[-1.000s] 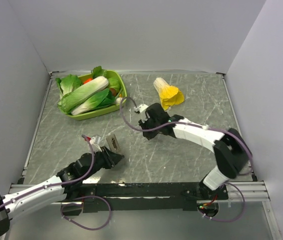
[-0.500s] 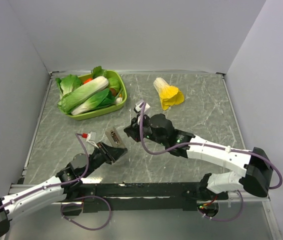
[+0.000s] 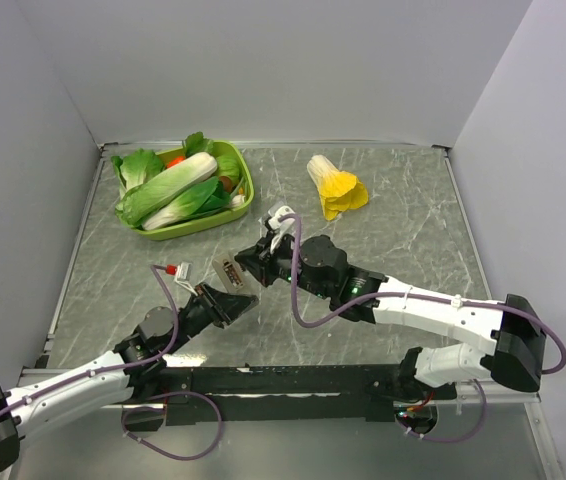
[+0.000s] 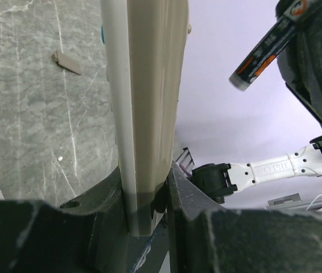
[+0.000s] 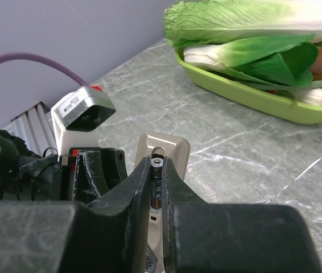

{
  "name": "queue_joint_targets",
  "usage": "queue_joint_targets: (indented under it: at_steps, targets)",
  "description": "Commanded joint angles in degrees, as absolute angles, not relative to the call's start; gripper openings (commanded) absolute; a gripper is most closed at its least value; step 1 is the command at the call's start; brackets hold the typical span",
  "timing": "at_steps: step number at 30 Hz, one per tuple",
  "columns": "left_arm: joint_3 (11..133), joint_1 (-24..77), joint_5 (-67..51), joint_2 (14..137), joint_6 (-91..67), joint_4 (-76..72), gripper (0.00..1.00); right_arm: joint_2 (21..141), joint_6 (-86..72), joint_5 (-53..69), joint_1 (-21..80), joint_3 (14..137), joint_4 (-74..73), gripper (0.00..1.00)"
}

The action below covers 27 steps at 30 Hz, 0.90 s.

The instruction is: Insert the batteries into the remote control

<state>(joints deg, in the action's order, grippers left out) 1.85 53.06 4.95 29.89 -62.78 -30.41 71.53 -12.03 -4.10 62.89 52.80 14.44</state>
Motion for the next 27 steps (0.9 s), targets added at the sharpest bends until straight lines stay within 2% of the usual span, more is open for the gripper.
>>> queue_joint_targets:
  at_steps: [1,27]
  targets:
    - [-3.3,53.0,3.6,29.6,-63.8,-35.2,0.01,72.1,-10.9,-4.7,64.0,52.5,19.2,0.0]
    - [-2.9,53.0,2.3,28.8,-67.7,-38.8,0.01,77.3,-8.3,-6.1,65.7,52.6,21.6,0.0]
